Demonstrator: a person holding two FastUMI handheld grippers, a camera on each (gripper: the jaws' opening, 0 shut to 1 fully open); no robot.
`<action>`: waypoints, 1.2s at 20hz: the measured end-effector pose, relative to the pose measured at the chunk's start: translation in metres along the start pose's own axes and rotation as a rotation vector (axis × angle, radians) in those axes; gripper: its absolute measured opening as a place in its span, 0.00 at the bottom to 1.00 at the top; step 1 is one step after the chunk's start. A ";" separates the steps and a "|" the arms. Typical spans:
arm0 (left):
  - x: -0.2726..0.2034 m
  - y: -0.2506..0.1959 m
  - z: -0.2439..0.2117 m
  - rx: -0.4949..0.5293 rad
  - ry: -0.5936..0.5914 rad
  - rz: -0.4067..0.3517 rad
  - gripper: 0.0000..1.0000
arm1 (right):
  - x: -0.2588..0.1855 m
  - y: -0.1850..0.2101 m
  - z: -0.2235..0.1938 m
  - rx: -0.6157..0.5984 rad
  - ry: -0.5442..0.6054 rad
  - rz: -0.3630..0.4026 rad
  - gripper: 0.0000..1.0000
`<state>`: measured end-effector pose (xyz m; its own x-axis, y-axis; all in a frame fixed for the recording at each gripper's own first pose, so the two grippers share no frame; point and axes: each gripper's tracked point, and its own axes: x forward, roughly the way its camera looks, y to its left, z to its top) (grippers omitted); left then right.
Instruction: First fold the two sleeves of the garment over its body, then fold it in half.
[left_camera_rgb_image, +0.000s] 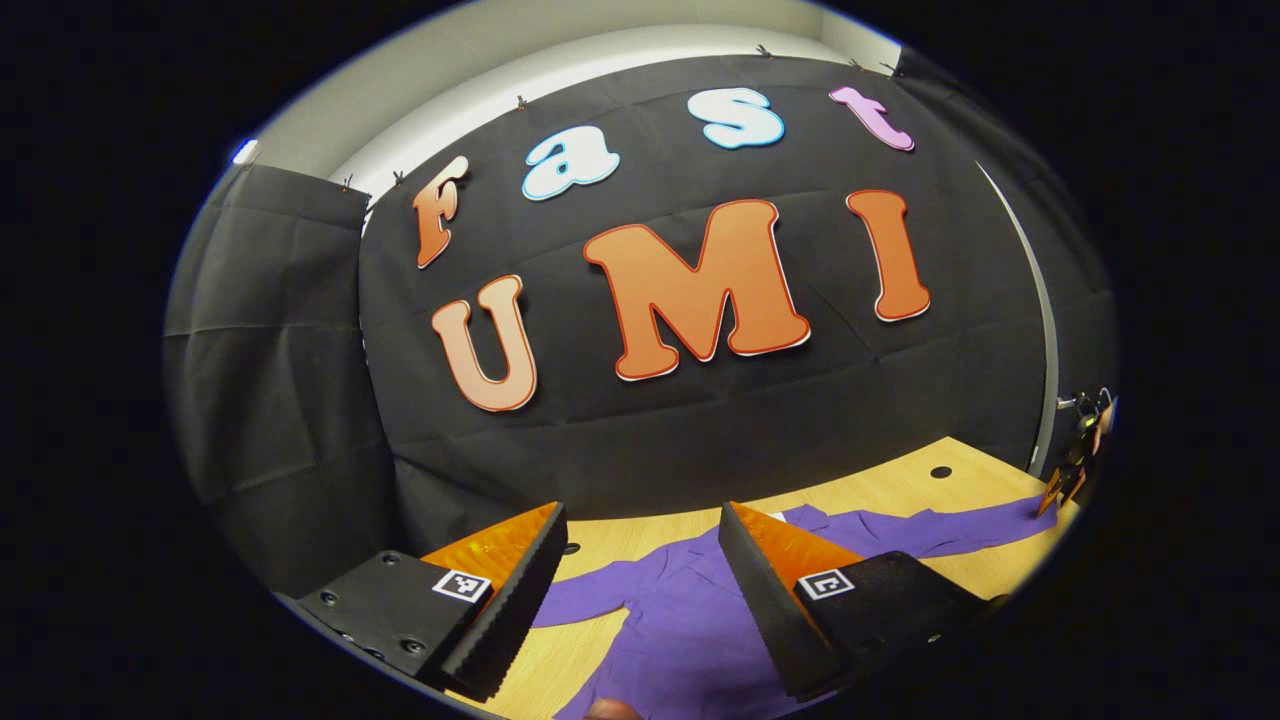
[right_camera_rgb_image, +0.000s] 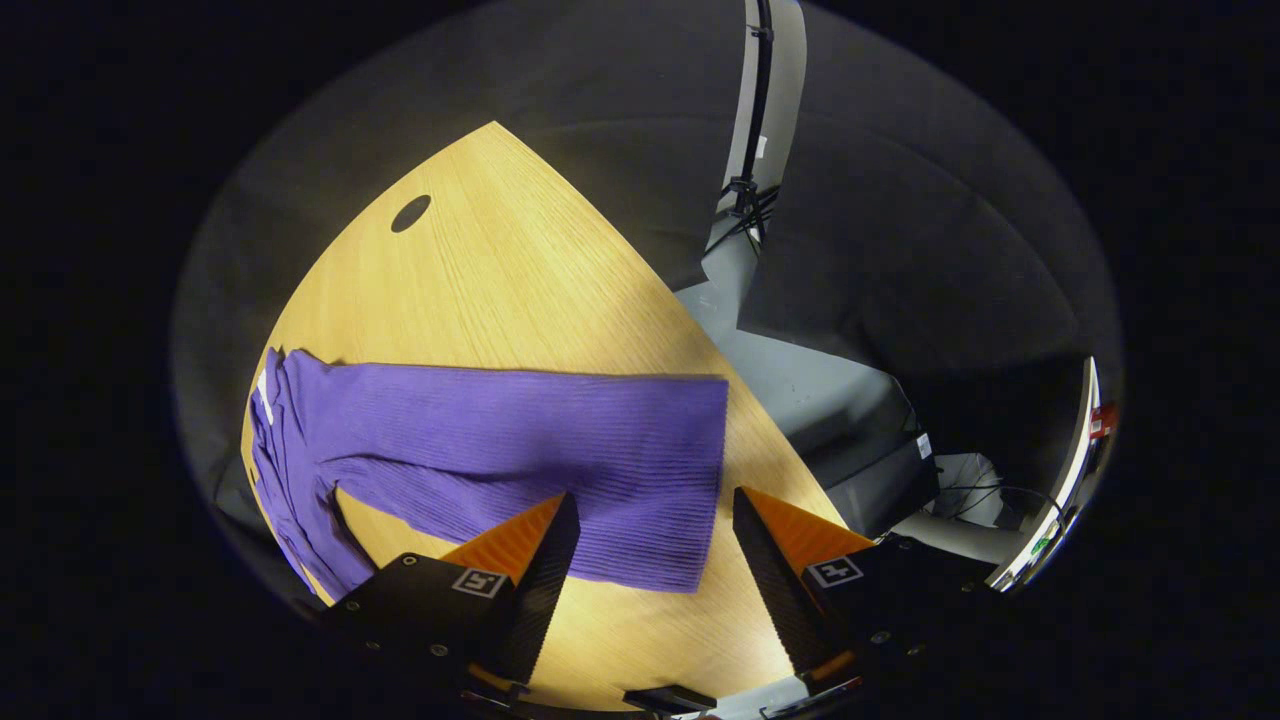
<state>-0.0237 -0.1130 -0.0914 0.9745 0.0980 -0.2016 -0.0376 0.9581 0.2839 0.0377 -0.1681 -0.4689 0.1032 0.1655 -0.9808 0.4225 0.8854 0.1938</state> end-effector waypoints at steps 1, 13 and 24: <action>0.000 0.000 -0.001 0.001 0.006 0.002 0.99 | 0.002 0.000 0.000 -0.005 0.011 -0.021 0.89; 0.006 0.016 -0.007 0.004 0.021 0.016 0.95 | -0.004 0.019 0.004 0.050 0.008 0.008 0.06; 0.024 0.052 -0.005 -0.048 -0.026 -0.044 0.95 | -0.105 0.083 0.007 0.019 -0.139 0.150 0.05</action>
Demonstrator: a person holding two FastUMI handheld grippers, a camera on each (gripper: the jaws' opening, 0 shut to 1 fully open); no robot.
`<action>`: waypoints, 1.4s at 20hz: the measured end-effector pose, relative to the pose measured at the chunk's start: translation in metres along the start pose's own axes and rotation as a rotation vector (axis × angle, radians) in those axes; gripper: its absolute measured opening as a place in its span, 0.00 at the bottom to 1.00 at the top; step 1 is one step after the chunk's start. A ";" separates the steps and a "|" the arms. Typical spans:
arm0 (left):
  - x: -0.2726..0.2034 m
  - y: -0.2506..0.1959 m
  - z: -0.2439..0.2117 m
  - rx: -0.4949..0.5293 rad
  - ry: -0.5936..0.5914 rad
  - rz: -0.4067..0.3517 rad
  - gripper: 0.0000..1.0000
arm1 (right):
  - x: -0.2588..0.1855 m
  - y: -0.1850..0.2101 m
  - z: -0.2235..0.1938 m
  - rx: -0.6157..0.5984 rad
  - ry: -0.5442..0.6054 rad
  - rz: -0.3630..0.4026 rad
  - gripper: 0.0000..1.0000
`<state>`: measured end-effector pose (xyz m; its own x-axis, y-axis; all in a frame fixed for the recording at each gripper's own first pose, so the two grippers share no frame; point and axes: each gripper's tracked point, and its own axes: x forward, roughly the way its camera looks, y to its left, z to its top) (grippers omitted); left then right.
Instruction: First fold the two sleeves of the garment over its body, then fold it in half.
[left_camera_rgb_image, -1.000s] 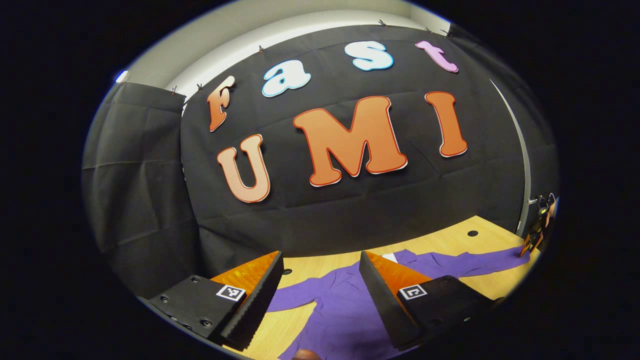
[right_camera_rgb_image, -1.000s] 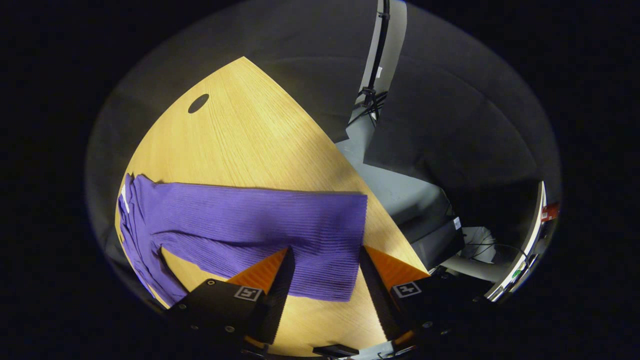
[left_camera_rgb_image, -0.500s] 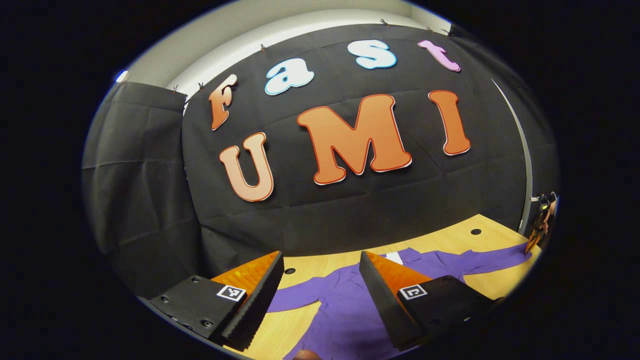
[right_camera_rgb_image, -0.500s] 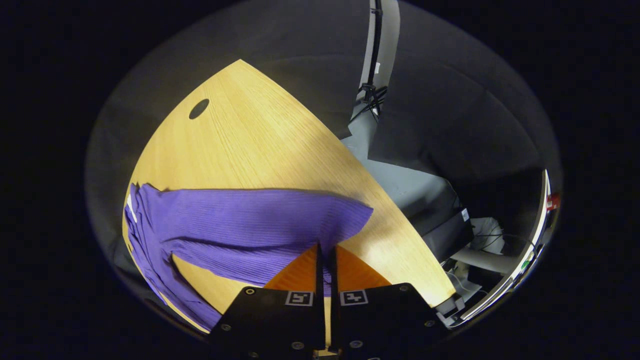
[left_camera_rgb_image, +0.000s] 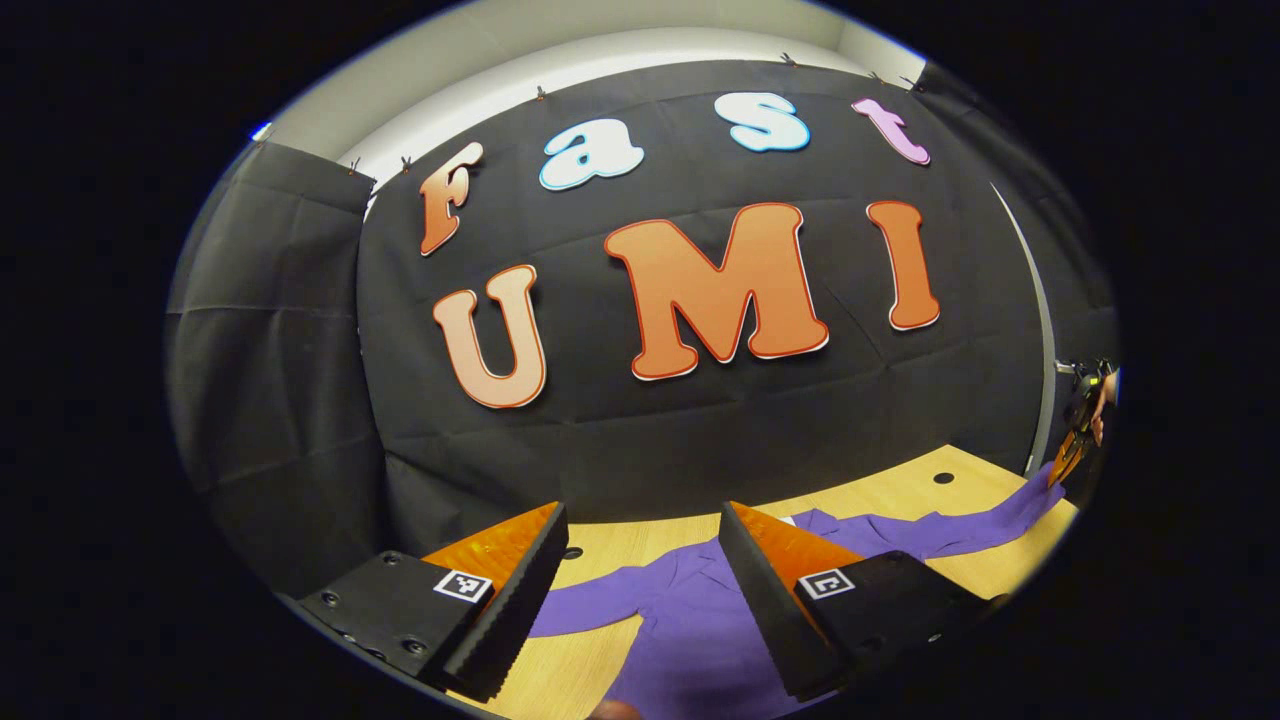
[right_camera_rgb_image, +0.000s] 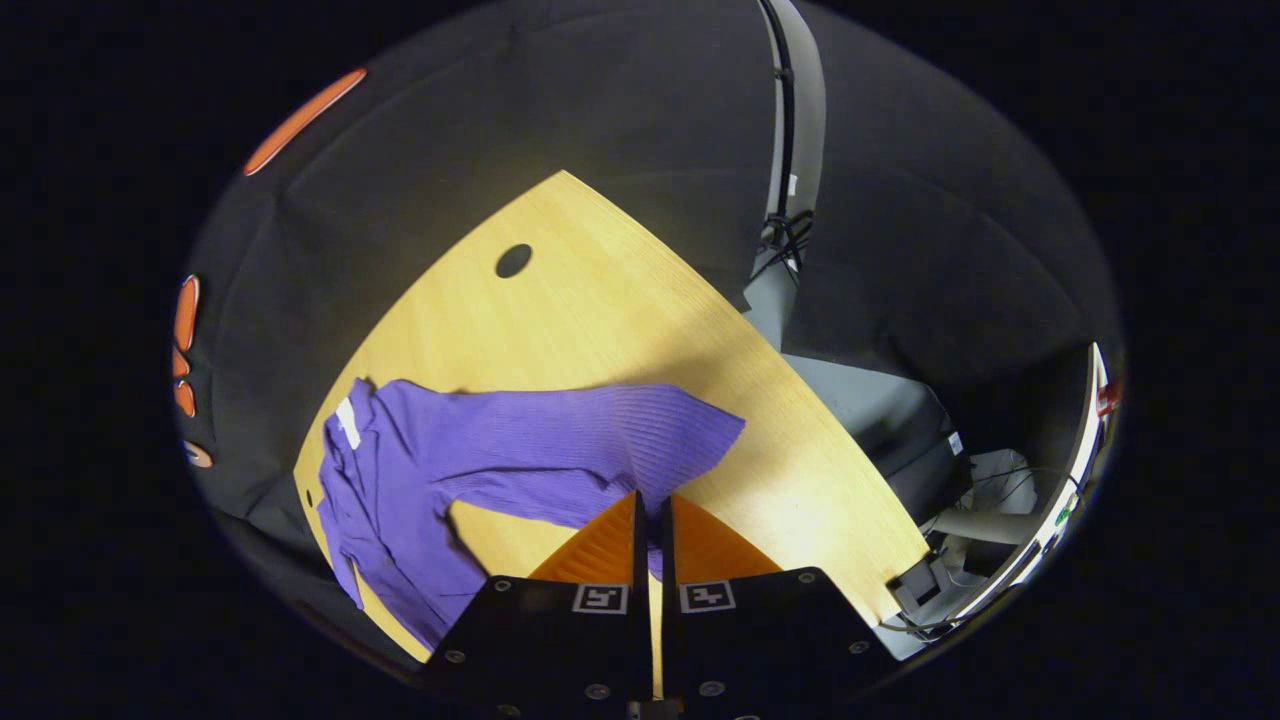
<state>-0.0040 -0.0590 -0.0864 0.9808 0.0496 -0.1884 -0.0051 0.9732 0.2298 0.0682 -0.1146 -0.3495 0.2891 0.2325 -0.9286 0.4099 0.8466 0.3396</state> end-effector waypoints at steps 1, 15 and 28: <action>0.001 0.006 0.000 -0.007 -0.004 -0.004 0.95 | -0.009 0.011 0.001 -0.016 -0.012 0.013 0.05; 0.011 0.115 -0.043 -0.067 0.035 0.036 0.95 | -0.090 0.201 -0.026 -0.268 -0.104 0.138 0.05; 0.010 0.226 -0.105 -0.061 0.128 0.114 0.95 | -0.096 0.393 -0.115 -0.533 -0.070 0.248 0.04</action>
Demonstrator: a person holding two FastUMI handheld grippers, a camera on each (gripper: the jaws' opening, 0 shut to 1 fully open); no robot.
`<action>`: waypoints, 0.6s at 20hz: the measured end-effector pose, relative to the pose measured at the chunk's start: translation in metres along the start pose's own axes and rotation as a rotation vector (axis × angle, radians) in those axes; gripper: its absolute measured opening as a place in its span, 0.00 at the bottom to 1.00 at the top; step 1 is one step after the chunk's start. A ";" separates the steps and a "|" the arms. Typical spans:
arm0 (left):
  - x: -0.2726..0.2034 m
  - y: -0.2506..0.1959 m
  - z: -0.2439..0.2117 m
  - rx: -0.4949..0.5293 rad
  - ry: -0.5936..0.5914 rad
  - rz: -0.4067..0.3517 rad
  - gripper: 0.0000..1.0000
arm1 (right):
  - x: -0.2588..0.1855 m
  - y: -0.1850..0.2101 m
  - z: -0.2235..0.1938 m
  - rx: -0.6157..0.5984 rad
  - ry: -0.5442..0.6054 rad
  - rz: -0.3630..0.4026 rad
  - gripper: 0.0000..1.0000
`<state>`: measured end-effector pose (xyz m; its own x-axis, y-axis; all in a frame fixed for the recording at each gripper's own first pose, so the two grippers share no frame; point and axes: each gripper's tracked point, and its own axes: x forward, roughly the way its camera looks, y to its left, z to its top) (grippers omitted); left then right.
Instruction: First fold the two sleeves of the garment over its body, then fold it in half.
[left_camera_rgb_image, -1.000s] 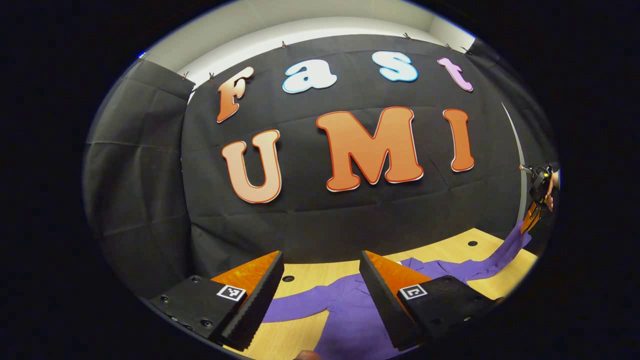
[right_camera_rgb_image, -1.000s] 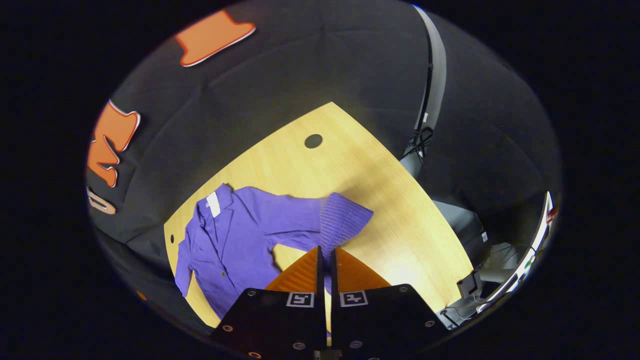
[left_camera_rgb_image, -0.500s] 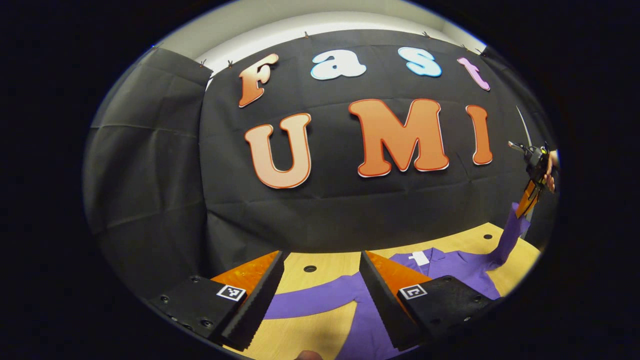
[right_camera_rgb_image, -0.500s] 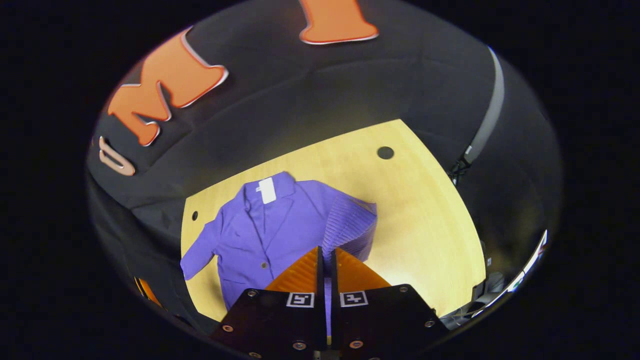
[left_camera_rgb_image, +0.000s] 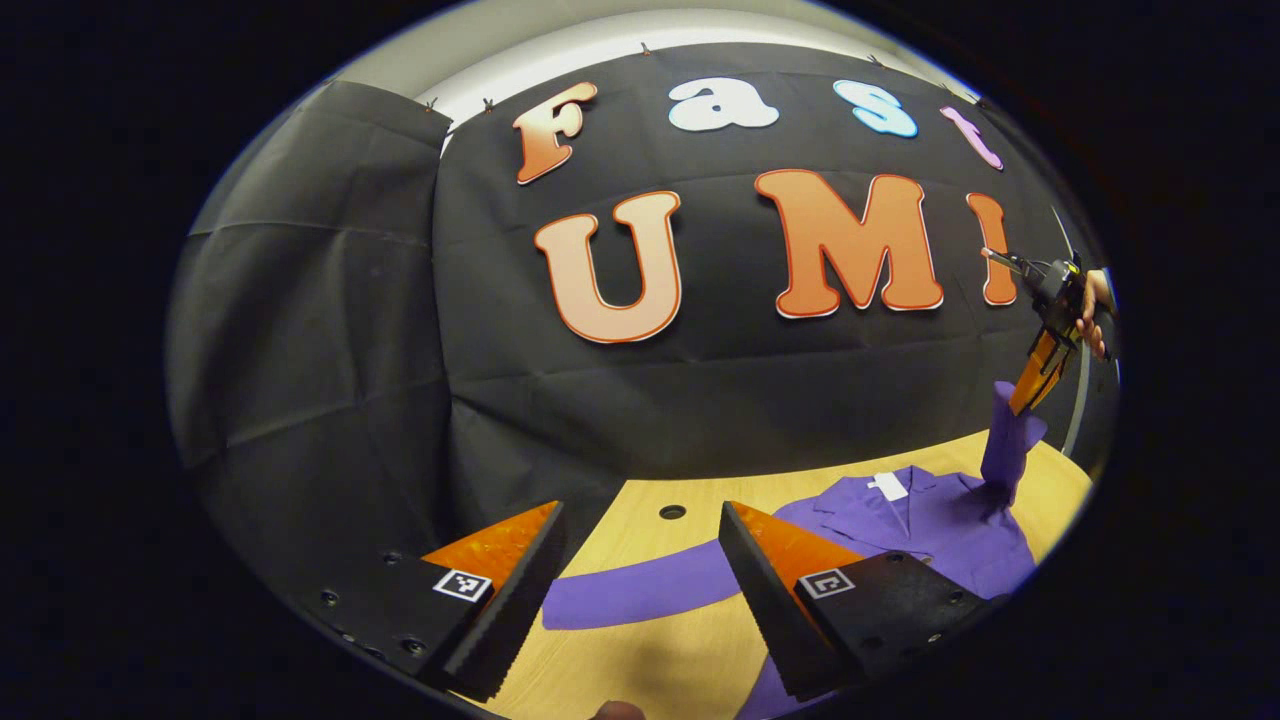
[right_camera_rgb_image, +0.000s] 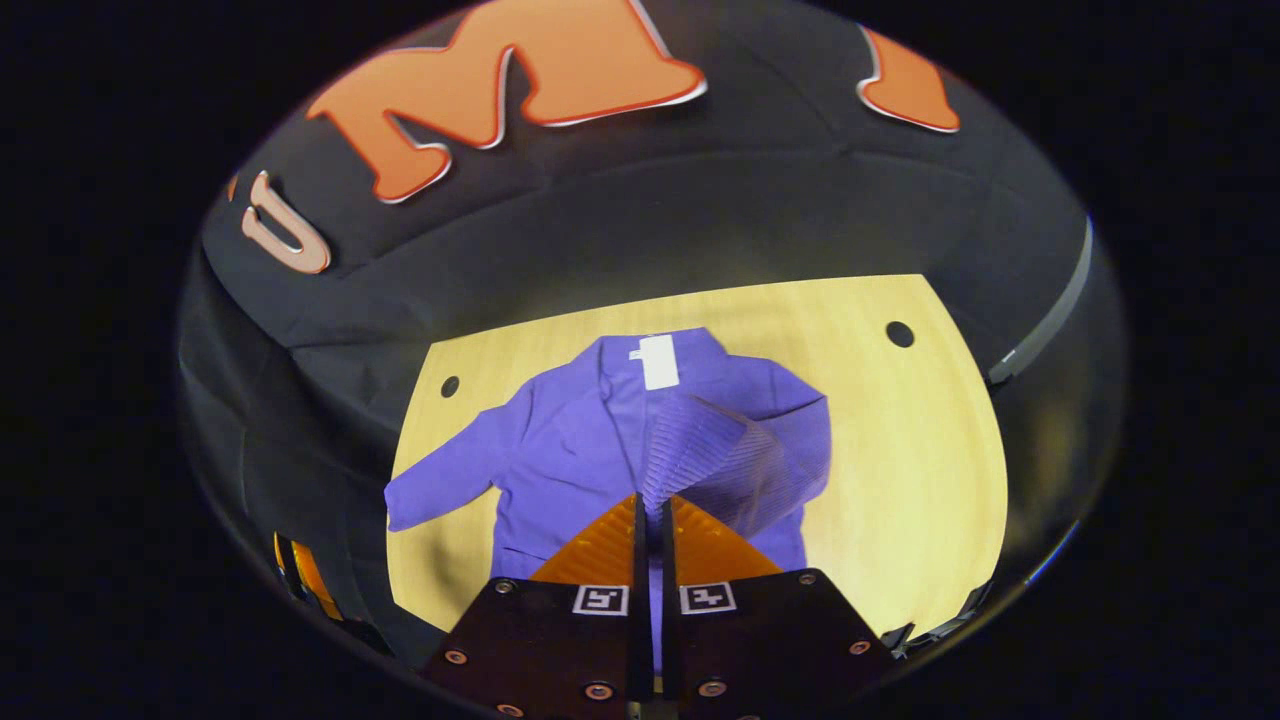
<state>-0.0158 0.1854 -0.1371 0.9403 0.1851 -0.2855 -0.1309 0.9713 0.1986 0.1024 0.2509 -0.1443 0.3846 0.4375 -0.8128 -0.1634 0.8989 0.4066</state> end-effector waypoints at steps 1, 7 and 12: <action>0.001 0.008 -0.002 0.000 0.003 0.003 0.95 | 0.008 0.015 -0.001 -0.010 0.006 0.009 0.04; 0.012 0.036 -0.020 0.011 0.044 0.019 0.95 | 0.050 0.082 -0.009 -0.052 0.055 0.040 0.04; 0.027 0.044 -0.037 0.032 0.085 0.018 0.96 | 0.071 0.129 -0.026 0.002 0.116 0.141 0.10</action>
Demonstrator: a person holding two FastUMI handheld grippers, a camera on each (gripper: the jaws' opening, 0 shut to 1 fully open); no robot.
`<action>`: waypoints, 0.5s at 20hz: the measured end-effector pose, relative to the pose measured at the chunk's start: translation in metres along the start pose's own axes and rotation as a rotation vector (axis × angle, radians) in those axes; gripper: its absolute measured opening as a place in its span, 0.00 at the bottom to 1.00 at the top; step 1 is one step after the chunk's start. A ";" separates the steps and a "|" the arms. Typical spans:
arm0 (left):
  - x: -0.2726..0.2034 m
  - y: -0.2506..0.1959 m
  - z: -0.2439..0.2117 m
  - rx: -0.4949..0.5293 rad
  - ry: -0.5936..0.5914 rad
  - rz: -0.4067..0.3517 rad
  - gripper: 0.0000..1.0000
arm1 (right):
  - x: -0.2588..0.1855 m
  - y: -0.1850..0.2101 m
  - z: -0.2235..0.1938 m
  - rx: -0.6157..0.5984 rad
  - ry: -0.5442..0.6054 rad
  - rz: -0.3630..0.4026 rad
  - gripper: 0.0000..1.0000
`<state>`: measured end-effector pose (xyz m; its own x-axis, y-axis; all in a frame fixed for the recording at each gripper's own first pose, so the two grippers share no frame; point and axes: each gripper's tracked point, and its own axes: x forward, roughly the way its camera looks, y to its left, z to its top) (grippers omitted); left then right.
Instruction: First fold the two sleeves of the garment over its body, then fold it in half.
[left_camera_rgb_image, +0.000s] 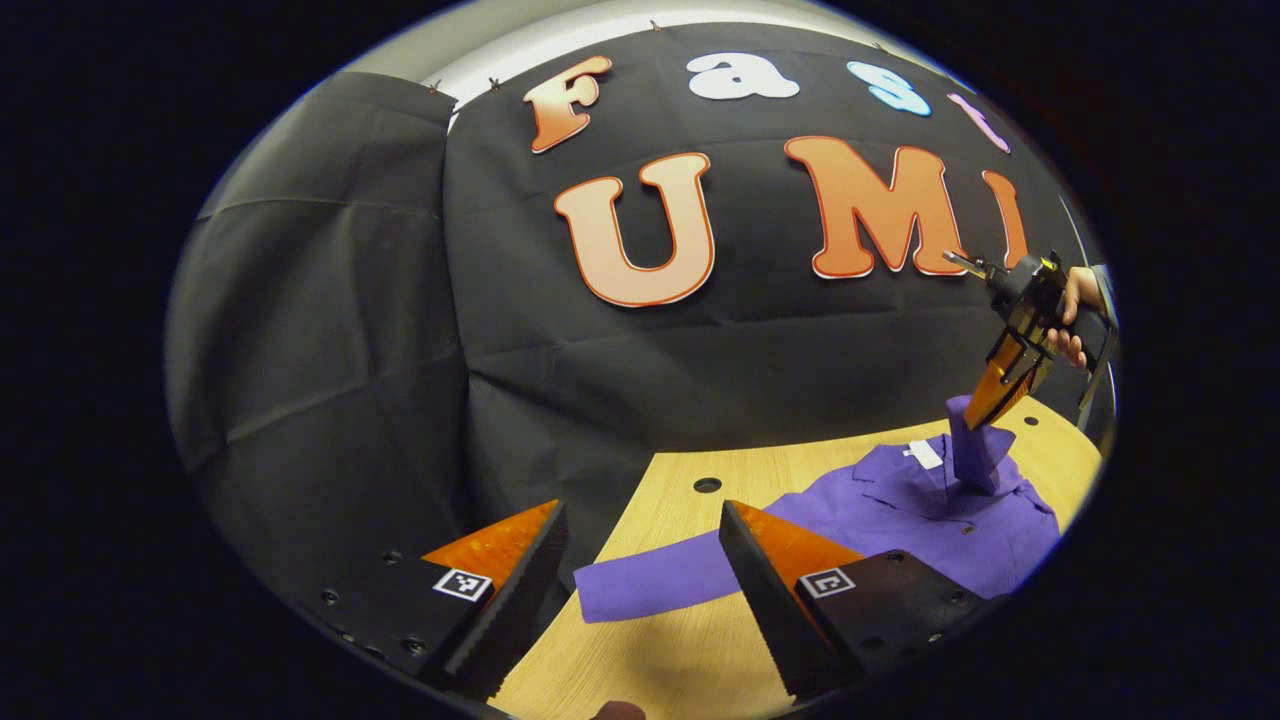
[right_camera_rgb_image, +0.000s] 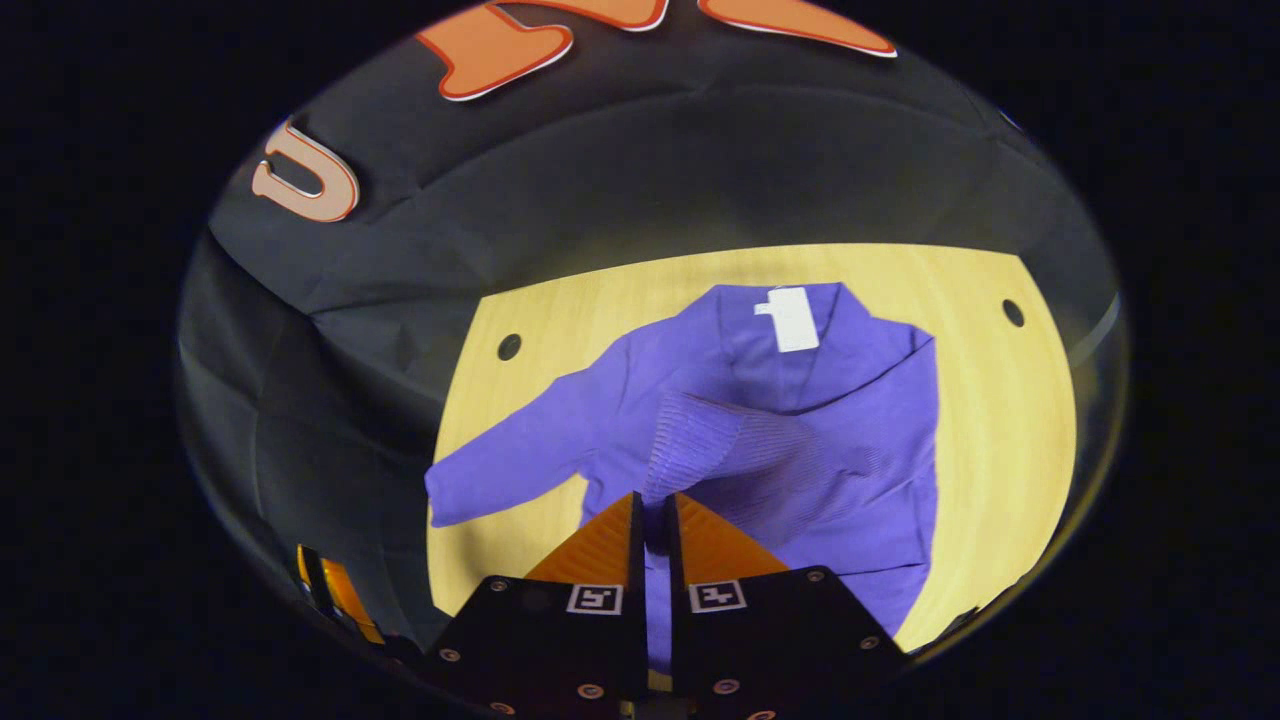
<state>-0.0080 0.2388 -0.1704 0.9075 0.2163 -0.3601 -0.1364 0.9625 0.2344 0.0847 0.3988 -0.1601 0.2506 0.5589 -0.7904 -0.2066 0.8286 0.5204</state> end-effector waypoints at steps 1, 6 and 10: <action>0.004 -0.001 -0.003 0.003 0.006 0.001 0.95 | 0.000 0.007 0.001 0.003 -0.005 0.022 0.12; 0.020 -0.001 -0.009 0.000 0.033 0.008 0.95 | -0.029 0.006 0.012 -0.028 -0.086 0.050 0.39; 0.046 0.001 -0.011 -0.024 0.089 -0.002 0.96 | -0.069 -0.007 0.023 -0.056 -0.208 0.048 0.51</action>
<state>0.0289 0.2517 -0.1969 0.8690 0.2274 -0.4395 -0.1456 0.9663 0.2121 0.0905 0.3551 -0.1023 0.4281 0.5974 -0.6781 -0.2737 0.8008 0.5327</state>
